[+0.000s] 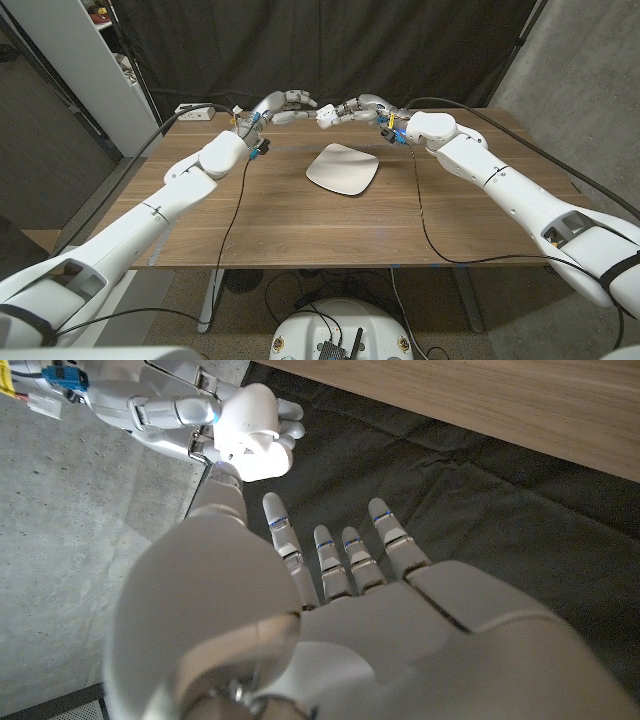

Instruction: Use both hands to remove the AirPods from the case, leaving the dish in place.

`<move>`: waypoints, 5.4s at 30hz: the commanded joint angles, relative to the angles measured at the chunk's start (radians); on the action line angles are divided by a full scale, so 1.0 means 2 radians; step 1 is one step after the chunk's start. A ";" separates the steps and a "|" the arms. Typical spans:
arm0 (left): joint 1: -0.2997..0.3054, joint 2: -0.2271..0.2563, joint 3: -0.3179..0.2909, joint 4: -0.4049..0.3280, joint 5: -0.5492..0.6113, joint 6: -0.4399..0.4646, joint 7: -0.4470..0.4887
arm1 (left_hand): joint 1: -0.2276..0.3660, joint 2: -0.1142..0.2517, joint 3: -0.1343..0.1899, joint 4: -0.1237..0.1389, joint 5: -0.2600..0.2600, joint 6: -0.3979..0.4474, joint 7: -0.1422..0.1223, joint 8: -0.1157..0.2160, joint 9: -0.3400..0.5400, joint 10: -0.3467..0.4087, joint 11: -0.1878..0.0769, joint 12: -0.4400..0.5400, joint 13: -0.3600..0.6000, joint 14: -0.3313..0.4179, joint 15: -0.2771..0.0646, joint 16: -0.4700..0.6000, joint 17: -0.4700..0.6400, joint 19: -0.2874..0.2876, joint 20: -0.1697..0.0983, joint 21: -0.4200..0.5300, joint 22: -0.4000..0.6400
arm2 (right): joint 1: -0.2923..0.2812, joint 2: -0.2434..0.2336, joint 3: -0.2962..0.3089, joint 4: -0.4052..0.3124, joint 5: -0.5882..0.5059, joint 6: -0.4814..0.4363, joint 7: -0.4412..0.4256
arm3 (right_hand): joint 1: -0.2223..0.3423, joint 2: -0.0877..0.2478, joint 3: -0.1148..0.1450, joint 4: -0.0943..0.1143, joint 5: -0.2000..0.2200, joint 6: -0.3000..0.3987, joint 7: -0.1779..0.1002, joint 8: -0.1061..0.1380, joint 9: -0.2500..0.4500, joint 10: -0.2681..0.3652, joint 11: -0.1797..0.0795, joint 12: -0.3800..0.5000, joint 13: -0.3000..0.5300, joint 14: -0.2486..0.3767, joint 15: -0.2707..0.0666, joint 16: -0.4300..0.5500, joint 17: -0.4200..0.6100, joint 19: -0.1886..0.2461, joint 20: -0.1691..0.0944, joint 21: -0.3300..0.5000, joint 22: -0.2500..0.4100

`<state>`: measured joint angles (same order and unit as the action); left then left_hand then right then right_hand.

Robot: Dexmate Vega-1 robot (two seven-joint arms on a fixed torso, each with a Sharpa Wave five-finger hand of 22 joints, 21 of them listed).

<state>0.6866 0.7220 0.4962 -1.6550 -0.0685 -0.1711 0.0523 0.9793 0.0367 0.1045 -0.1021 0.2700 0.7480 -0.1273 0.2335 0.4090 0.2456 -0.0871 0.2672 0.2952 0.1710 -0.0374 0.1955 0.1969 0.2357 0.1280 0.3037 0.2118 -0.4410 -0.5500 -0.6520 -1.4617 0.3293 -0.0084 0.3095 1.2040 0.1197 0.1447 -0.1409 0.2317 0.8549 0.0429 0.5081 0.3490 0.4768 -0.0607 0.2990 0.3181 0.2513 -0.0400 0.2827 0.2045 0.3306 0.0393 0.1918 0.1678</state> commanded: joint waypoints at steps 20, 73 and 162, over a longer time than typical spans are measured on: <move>-0.020 0.002 0.024 -0.006 0.080 0.046 0.007 | 0.010 0.007 -0.006 0.002 0.019 0.031 0.005 0.003 -0.009 0.008 -0.003 0.008 0.007 0.004 -0.006 0.008 0.005 0.001 -0.004 0.000 0.002 | -0.022 0.001 0.011 -0.015 0.004 0.002 -0.040 | -0.004 0.003 0.000 0.004 0.000 0.028 -0.022 0.015 0.108 0.005 0.002 -0.005 0.001 0.005 -0.039 -0.001 0.001 0.002 0.000 0.000 0.001; -0.001 -0.008 0.000 -0.020 0.030 0.020 0.011 | 0.067 0.040 -0.022 -0.006 0.046 0.156 0.018 0.039 -0.005 0.080 -0.039 0.031 0.015 0.061 -0.039 0.024 0.008 0.027 -0.019 0.021 0.007 | -0.029 -0.008 0.008 -0.033 -0.018 0.000 -0.059 | -0.015 0.011 -0.004 0.010 -0.013 0.020 -0.029 0.003 0.102 0.002 0.001 -0.013 0.001 0.003 -0.042 -0.002 0.003 0.003 -0.003 0.000 0.001; -0.047 0.182 0.090 -0.211 0.112 0.385 -0.221 | 0.101 0.061 -0.060 0.009 0.042 0.139 0.030 0.023 0.022 -0.051 0.015 -0.029 -0.010 -0.124 0.028 -0.008 -0.010 -0.104 0.032 -0.045 -0.014 | -0.062 0.028 0.067 0.054 0.075 0.064 -0.100 | -0.016 0.006 -0.007 0.006 -0.011 0.037 -0.039 0.004 0.104 -0.004 0.001 -0.023 0.002 -0.002 -0.040 -0.005 0.003 0.005 -0.003 0.000 0.001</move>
<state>0.6263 1.0580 0.6139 -2.0133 0.0061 0.4861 -0.3169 1.1732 0.1565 -0.0100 -0.0843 0.3563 1.0190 -0.0675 0.2778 0.3475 0.1445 -0.0536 0.2091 0.2737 -0.0718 0.0197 0.1761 0.1766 0.0322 0.1855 0.2131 0.1812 -0.5766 -0.4878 -0.5182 -1.3741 0.4577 0.1352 0.0804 1.1648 0.1280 0.1320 -0.1252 0.2010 0.8492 0.0371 0.5083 0.3491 0.4784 -0.0589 0.2549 0.3202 0.2540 -0.0428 0.2758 0.2067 0.3360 0.0337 0.1918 0.1678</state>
